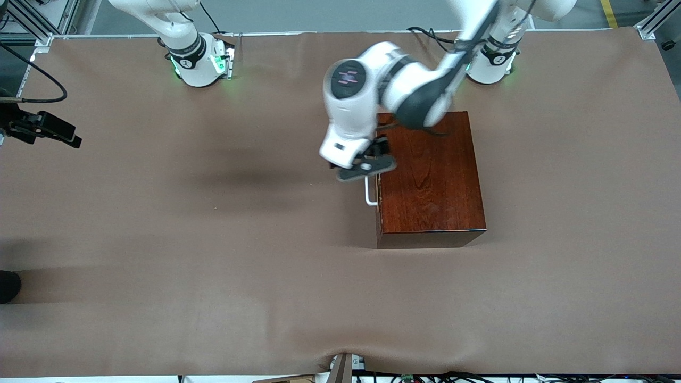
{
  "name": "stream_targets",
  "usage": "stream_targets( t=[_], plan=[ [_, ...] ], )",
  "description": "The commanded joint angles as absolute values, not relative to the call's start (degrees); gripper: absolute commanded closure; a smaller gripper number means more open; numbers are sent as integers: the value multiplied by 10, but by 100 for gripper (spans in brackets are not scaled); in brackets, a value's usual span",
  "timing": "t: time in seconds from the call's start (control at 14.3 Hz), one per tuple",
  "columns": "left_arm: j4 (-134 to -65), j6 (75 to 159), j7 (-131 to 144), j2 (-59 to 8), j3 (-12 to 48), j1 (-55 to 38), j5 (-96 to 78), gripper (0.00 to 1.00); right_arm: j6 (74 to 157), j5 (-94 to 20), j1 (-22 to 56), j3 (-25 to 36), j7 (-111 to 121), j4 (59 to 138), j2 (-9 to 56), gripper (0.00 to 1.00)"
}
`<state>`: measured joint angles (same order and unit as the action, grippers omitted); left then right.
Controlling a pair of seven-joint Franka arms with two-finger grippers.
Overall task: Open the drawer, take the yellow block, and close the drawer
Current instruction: 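Reach the left gripper to the white drawer handle of the box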
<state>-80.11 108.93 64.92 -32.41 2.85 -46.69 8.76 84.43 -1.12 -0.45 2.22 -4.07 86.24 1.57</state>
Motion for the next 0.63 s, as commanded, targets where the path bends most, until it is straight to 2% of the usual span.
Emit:
stream_targets(
  t=[0.0,0.56],
  plan=[
    [-752,1106,672,-381,18,-484,141,0,840,-19,-3,25,-44,867,6,0],
    [-758,1084,602,-410,20,-488,172,0,840,-19,-3,25,-44,867,7,0]
  ],
)
